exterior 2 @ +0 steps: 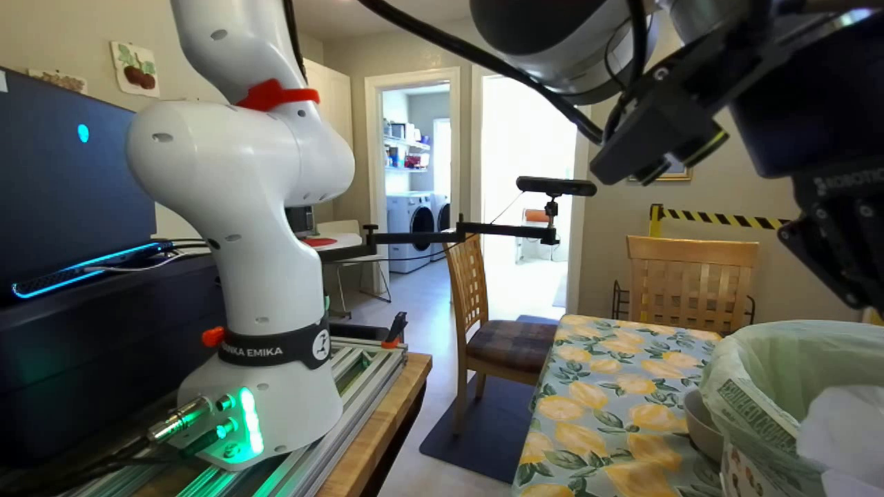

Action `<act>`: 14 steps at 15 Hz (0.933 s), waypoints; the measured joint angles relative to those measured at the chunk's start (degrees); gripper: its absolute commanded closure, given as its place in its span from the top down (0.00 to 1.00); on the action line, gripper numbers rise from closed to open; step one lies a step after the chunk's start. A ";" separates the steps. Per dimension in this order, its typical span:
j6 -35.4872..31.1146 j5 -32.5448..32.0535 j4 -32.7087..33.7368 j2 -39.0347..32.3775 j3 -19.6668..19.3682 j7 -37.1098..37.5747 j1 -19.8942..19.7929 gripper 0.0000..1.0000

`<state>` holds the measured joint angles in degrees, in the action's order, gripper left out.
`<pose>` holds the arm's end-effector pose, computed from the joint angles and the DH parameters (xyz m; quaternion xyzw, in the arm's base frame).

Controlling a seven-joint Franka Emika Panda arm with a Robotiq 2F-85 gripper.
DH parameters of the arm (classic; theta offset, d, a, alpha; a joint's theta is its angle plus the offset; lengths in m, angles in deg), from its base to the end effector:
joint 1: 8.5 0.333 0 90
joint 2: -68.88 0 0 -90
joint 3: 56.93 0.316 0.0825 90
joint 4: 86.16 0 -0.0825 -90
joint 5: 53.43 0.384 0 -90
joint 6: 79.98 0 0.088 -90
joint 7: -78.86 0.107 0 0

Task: Pick up the red bowl and pour it's contents in the bin

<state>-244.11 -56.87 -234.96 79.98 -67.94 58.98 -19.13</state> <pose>0.4345 -0.1686 0.3722 0.9738 0.0088 0.2138 0.0770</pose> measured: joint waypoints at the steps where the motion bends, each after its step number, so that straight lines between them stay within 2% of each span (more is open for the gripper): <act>1: 0.01 0.00 -0.19 0.98 0.05 1.05 0.42 0.00; 8: -0.47 -0.01 -0.50 7.06 1.96 5.56 2.95 0.00; 14: -0.50 0.95 1.65 7.35 2.38 6.03 8.14 0.00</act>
<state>-244.62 -55.92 -233.31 87.33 -65.56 65.01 -10.99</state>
